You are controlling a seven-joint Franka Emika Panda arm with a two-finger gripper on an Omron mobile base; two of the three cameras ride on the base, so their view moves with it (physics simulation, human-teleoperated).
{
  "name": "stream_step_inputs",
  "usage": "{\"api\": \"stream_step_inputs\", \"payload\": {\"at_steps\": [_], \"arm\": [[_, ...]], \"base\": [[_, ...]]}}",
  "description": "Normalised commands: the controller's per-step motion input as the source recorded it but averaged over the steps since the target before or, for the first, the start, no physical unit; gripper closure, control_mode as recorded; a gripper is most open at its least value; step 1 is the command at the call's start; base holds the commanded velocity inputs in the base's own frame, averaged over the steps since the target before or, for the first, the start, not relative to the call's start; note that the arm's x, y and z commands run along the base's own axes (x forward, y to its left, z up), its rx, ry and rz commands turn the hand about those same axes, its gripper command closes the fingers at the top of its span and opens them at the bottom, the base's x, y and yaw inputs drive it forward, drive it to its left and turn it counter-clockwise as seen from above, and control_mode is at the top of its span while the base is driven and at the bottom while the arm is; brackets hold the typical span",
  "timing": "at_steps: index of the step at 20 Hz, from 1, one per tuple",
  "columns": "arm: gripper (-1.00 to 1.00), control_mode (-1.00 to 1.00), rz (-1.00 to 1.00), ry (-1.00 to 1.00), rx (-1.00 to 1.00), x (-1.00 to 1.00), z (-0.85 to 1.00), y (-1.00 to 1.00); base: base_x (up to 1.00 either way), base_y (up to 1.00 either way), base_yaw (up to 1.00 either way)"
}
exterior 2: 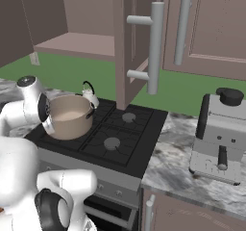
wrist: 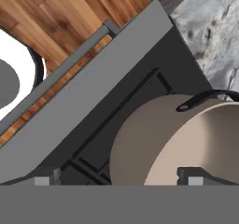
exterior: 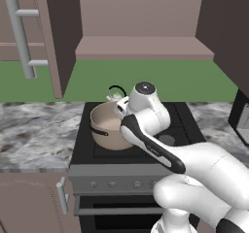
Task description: Pick the kettle from the cabinet and place it on a stove burner. Then pick the pot from the counter and place it on another stove burner. Finally, turn both burners on.
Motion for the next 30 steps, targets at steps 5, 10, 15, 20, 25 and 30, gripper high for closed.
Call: {"api": "stream_step_inputs", "payload": {"at_steps": [5,10,15,20,25,30], "arm": [[-1.0,-1.0,0.03,-0.06,-0.01,-0.53,0.21,0.0],[-1.0,-1.0,0.04,-0.14,-0.04,-0.48,0.29,0.0],[-1.0,-1.0,0.04,-0.15,-0.03,-0.51,0.1,0.0],[-1.0,-1.0,0.04,-0.06,-0.01,-0.5,-0.03,0.0],[-1.0,-1.0,0.03,0.0,0.0,-0.51,-0.09,0.0],[-1.0,-1.0,0.0,-0.04,-0.01,-0.57,0.0,0.03]], "base": [[0.0,0.0,0.0],[0.0,0.0,0.0],[0.0,0.0,0.0],[0.0,0.0,0.0],[0.0,0.0,0.0],[0.0,0.0,0.0]]}}
